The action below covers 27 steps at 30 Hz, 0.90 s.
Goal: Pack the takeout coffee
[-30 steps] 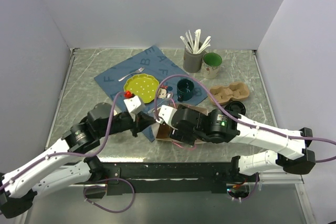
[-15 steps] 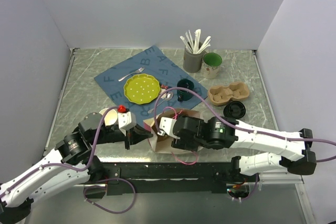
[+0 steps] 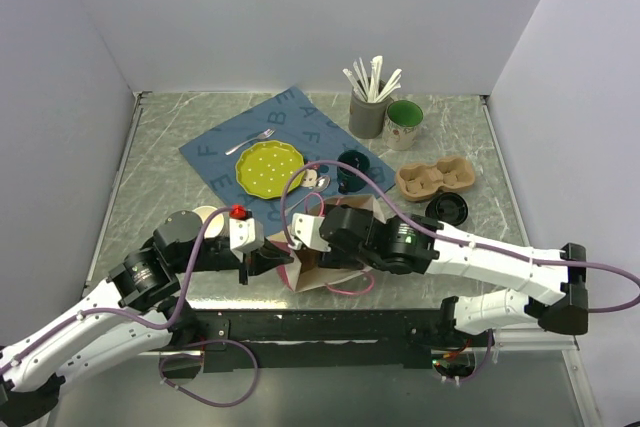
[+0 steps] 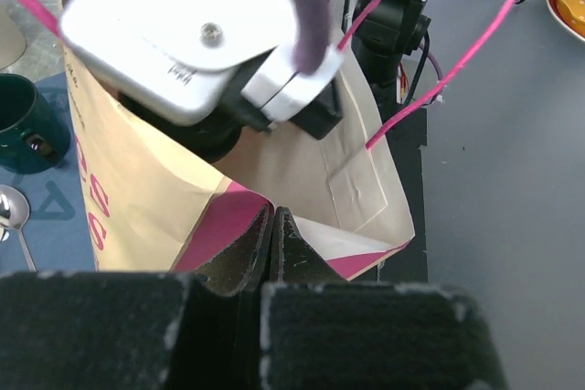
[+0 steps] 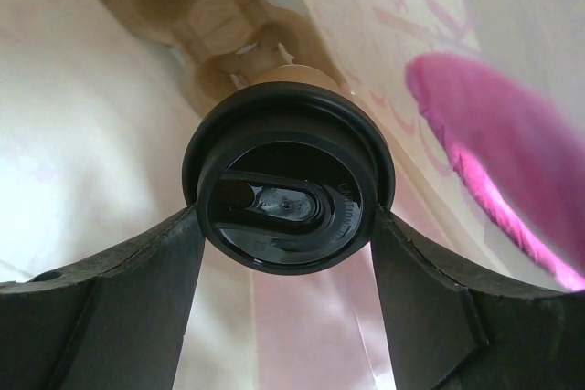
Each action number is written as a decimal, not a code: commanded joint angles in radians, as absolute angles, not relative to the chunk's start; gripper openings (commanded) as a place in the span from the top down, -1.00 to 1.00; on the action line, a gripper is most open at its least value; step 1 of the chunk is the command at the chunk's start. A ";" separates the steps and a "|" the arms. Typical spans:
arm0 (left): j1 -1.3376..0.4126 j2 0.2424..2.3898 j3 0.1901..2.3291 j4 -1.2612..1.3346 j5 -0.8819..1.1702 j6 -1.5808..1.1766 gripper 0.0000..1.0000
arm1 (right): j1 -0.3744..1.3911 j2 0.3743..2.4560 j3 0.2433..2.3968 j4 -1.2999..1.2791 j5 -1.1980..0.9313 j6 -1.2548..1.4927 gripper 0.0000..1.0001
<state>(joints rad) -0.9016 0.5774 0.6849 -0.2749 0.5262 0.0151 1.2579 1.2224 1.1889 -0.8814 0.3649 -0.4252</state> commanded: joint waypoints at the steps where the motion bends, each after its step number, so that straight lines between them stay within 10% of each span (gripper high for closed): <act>1: -0.899 0.558 0.712 -0.244 0.539 0.034 0.98 | 1.238 1.241 1.164 -0.795 0.353 -0.465 0.14; 9: -0.899 0.560 0.739 -0.288 0.339 0.008 0.96 | 1.227 1.266 1.192 -0.790 0.342 -0.405 0.14; 17: -0.899 0.630 0.952 -0.560 0.156 -0.230 -0.18 | 1.278 1.216 1.157 -0.784 0.345 -0.278 0.14; 27: -0.900 0.774 1.150 -0.756 0.084 -0.523 -0.13 | 1.328 1.250 1.154 -0.747 0.468 -0.146 0.15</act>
